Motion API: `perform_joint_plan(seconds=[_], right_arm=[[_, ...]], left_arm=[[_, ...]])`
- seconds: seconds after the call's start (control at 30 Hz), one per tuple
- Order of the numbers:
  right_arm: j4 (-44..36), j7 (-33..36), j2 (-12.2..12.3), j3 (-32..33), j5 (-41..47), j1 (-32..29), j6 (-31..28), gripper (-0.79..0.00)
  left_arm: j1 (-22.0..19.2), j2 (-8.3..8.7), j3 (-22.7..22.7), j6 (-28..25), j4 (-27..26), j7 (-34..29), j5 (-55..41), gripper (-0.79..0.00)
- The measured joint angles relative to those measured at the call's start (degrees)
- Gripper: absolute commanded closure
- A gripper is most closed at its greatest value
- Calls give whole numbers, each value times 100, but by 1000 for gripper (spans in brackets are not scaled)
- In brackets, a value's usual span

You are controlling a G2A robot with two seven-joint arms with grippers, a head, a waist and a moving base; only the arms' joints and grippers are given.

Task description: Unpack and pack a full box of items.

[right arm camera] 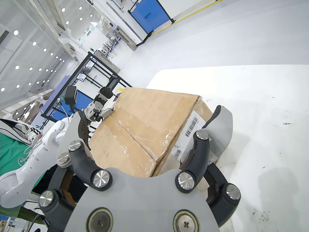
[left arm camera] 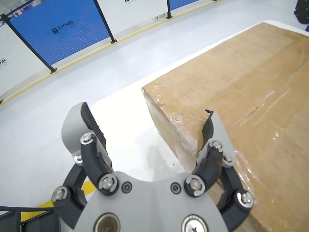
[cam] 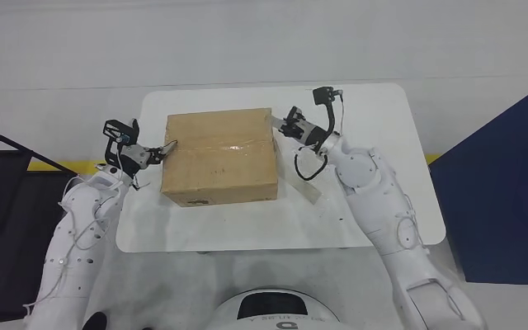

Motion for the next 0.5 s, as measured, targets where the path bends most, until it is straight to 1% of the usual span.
perform_joint_plan(seconds=[0.13, 0.23, 0.27, 0.37, 0.43, 0.5], right_arm=[[-41, -78, 12, 6, -129, -61, 47, -785], [-199, -374, 95, 139, -929, -325, 6, -785], [-275, -503, 142, 222, -1395, -477, 62, -785], [-559, -555, 267, 453, -2549, -913, 102, -785], [-725, -678, 304, 660, -2765, -1123, 151, -785], [-724, -685, 303, 671, -2596, -1125, 168, -785]], left_arm=[[-25, 0, -4, 11, 12, -29, -23, -785], [-22, -3, -10, 51, -25, -58, -47, -785], [-15, -4, -9, 68, -41, -72, -52, -785], [-7, -7, 23, 105, -77, -148, 1, -785], [-7, -7, 26, 107, -79, -152, 7, -785], [-7, -7, 25, 107, -78, -150, 6, -785]])
